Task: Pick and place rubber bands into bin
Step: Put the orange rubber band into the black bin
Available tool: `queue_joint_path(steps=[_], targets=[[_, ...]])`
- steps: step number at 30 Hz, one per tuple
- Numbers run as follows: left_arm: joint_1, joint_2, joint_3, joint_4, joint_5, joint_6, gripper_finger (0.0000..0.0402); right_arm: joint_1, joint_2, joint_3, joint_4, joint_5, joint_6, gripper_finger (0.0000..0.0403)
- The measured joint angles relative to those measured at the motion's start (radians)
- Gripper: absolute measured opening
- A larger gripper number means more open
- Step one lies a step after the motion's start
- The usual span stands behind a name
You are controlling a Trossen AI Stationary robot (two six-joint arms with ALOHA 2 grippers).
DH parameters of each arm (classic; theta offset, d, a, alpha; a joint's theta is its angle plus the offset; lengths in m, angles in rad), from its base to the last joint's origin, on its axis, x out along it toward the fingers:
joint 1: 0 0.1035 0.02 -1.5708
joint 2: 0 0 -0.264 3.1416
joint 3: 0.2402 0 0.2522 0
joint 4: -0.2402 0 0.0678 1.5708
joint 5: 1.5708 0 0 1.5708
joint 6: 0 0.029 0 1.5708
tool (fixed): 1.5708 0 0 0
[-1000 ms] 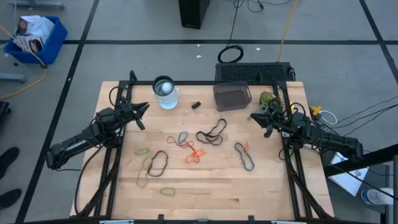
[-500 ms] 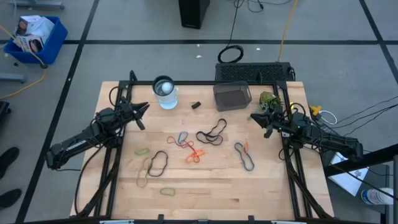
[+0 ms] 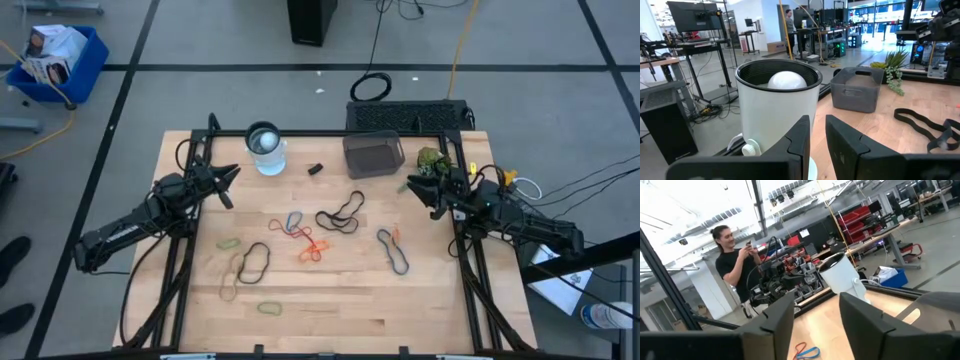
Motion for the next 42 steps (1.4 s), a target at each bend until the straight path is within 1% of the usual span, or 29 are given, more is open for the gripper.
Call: queue_joint_path(steps=[4, 8, 13, 19, 22, 26, 31, 42], targets=[[0.000, 0.000, 0.000, 0.000, 0.000, 0.000, 0.0070, 0.000, 0.000, 0.000, -0.001, 0.000, 0.003, 0.0169], [0.000, 0.000, 0.000, 0.000, 0.000, -0.004, 0.0070, 0.000, 0.000, 0.000, -0.001, 0.003, -0.003, 0.0168], [0.000, 0.000, 0.000, 0.000, 0.001, -0.111, 0.0070, 0.000, 0.000, 0.000, 0.000, 0.003, 0.003, 0.0165], [0.000, 0.000, 0.000, 0.001, 0.001, -0.130, 0.0070, 0.000, 0.000, 0.000, 0.005, 0.008, 0.014, 0.0163], [0.000, 0.000, 0.000, 0.001, 0.001, -0.143, 0.0070, 0.000, 0.000, 0.000, 0.031, 0.014, -0.036, 0.0157], [0.000, 0.000, 0.000, 0.001, 0.001, -0.154, 0.0070, -0.001, 0.003, 0.000, 0.062, 0.058, -0.071, 0.0151], [0.000, 0.000, 0.000, 0.001, 0.001, -0.154, 0.0070, -0.001, 0.028, 0.000, 0.133, 0.055, -0.105, 0.0150], [0.000, 0.000, 0.000, 0.000, 0.001, -0.182, 0.0070, 0.000, 0.119, 0.017, 0.128, 0.052, -0.124, 0.0145]])
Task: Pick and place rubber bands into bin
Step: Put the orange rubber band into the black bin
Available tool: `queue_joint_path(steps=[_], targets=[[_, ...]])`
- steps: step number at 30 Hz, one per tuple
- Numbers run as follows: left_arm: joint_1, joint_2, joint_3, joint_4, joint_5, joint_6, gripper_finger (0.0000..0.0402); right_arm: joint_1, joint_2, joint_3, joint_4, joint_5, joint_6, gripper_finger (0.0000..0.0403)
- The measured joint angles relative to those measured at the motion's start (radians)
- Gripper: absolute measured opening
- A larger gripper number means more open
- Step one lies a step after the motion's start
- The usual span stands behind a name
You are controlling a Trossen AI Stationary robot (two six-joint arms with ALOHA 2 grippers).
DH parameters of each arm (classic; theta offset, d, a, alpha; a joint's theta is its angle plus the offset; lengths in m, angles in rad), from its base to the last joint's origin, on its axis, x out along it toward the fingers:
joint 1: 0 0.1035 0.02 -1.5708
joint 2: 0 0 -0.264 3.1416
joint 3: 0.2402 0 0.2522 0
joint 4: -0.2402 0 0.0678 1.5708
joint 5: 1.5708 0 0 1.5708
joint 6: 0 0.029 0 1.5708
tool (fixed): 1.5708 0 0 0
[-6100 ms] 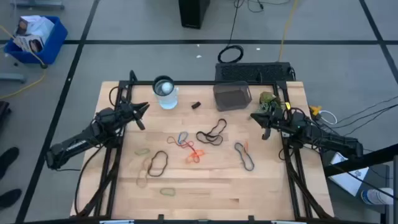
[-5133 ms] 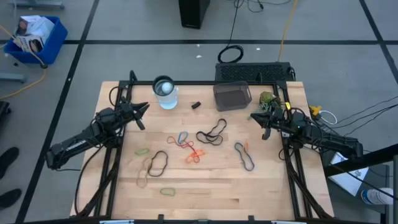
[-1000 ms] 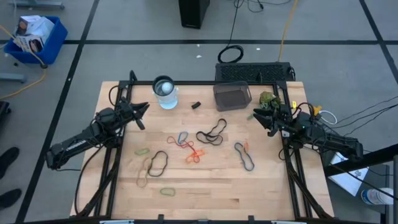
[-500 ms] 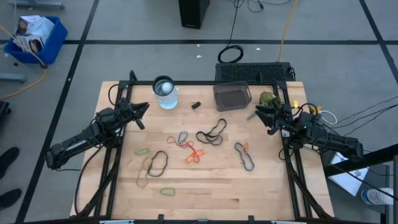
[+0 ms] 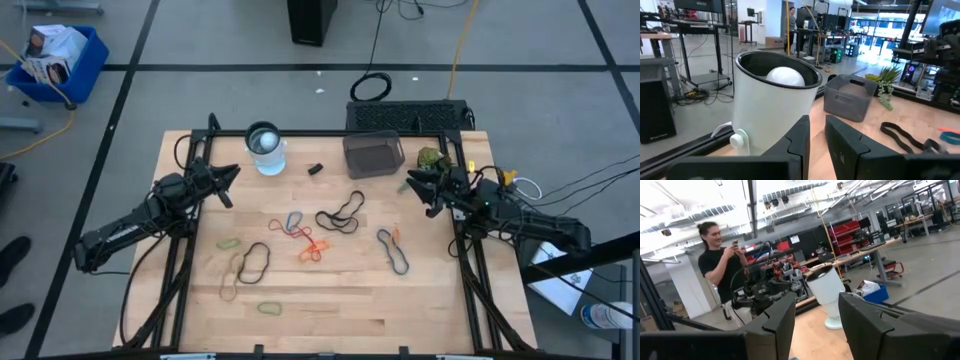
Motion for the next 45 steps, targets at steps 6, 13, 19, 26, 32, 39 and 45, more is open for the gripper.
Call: queue_joint_path(steps=[6, 13, 19, 26, 32, 39, 45], targets=[[0.000, 0.000, 0.000, 0.000, 0.000, -0.003, 0.0070, 0.000, 0.033, 0.002, 0.042, -0.078, 0.027, 0.0142], [0.000, 0.000, 0.000, 0.000, 0.000, -0.002, 0.0070, 0.000, 0.105, 0.049, 0.096, -0.109, 0.012, 0.0141], [0.000, 0.000, 0.000, 0.000, 0.000, -0.001, 0.0070, 0.007, 0.232, 0.226, -0.042, -0.192, -0.022, 0.0141], [0.000, 0.000, 0.000, 0.000, 0.000, 0.002, 0.0070, 0.101, 0.455, 0.477, -0.475, -0.231, -0.075, 0.0141], [0.000, 0.000, 0.000, -0.001, 0.000, 0.002, 0.0070, 0.211, 0.662, 0.543, -0.716, -0.180, -0.058, 0.0141], [0.000, 0.000, 0.000, 0.000, 0.000, 0.003, 0.0070, 0.299, 0.869, 0.543, -0.747, -0.173, -0.033, 0.0140], [0.000, 0.000, 0.000, 0.000, 0.000, 0.003, 0.0070, 0.340, 0.977, 0.543, -0.844, -0.102, -0.076, 0.0113]])
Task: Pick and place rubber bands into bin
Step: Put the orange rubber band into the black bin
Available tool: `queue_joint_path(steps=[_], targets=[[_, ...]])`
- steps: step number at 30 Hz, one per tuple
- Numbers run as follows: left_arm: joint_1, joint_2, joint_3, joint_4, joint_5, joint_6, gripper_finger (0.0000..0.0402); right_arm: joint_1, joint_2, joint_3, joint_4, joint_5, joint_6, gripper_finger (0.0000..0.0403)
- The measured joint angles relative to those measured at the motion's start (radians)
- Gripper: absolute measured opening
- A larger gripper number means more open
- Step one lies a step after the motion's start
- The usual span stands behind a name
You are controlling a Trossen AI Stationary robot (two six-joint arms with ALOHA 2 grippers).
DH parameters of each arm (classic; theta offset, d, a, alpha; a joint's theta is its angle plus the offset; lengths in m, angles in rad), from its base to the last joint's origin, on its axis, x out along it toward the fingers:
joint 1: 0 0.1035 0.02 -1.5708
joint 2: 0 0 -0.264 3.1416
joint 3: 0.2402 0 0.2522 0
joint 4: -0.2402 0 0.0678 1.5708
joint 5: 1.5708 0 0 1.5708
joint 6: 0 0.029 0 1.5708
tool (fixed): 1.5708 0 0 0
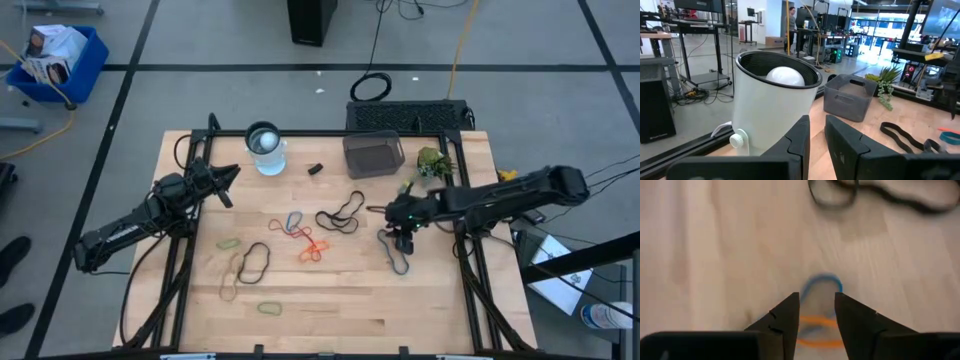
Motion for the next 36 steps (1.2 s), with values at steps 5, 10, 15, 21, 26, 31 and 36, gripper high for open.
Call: queue_joint_path(steps=[5, 10, 15, 21, 26, 31, 36], targets=[[0.000, 0.000, 0.000, 0.000, 0.000, 0.000, 0.0070, 0.008, 0.029, 0.000, -0.064, 0.003, -0.008, 0.0085], [0.000, 0.000, 0.000, 0.000, 0.000, 0.000, 0.0070, 0.007, 0.030, 0.000, -0.076, 0.015, -0.048, 0.0070], [0.000, 0.000, 0.000, 0.000, 0.000, 0.000, 0.0070, 0.007, 0.029, -0.010, -0.068, 0.056, -0.106, 0.0072], [0.000, 0.000, 0.000, 0.000, 0.000, 0.000, 0.0070, 0.007, 0.029, -0.050, -0.070, 0.055, -0.119, 0.0075], [0.000, 0.000, 0.000, 0.000, 0.000, 0.000, 0.0070, 0.007, 0.030, -0.065, -0.017, 0.053, -0.145, 0.0075], [0.000, 0.000, 0.000, 0.000, 0.000, 0.000, 0.0070, 0.007, 0.029, -0.079, 0.021, 0.053, -0.166, 0.0075], [0.000, 0.000, 0.000, 0.000, 0.000, 0.000, 0.0070, 0.007, 0.030, -0.099, 0.022, 0.051, -0.165, 0.0075]])
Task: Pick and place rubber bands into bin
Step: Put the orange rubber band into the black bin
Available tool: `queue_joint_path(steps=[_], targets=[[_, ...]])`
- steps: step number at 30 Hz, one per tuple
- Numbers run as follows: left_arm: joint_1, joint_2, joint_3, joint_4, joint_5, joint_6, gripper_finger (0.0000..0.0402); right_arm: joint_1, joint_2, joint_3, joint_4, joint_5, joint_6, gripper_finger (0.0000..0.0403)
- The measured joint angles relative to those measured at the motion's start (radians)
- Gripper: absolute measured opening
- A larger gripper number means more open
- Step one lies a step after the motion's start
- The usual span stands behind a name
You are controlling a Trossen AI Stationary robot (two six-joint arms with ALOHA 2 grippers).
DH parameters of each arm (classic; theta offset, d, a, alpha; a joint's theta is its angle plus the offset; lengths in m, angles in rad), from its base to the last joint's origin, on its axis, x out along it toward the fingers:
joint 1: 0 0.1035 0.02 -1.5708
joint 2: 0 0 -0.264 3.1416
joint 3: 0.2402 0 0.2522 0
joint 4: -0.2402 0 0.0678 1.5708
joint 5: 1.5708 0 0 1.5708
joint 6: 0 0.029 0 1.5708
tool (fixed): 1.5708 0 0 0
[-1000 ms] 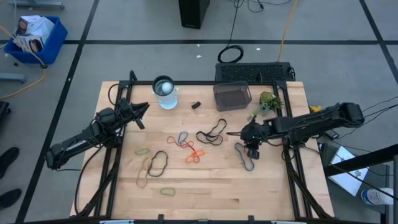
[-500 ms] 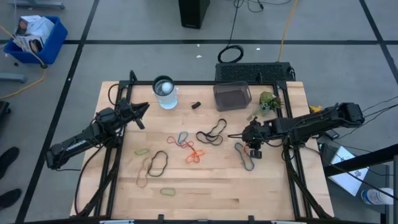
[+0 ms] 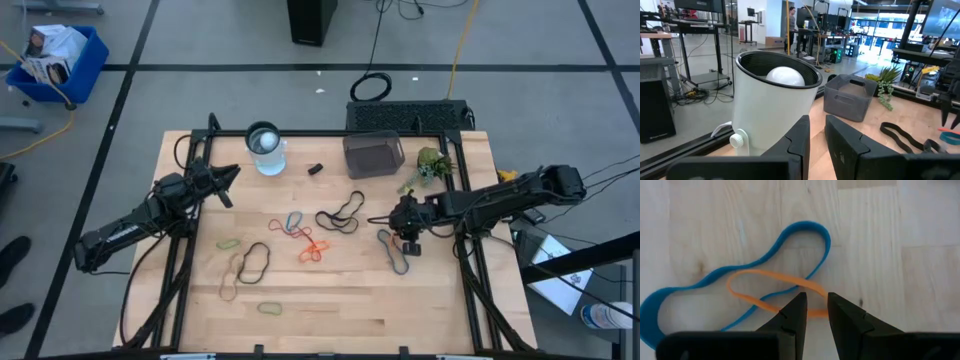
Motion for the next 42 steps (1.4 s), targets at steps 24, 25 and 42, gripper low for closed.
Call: queue_joint_path(steps=[24, 25, 42], targets=[[0.000, 0.000, 0.000, 0.000, 0.000, 0.000, 0.0070, 0.000, 0.000, -0.035, 0.068, 0.032, -0.084, 0.0075], [0.000, 0.000, 0.000, 0.000, 0.000, 0.000, 0.0070, 0.000, 0.000, -0.035, 0.068, 0.032, -0.085, 0.0075], [0.000, 0.000, 0.000, 0.001, 0.000, 0.000, 0.0070, 0.000, 0.111, -0.032, 0.146, 0.026, -0.064, 0.0020]])
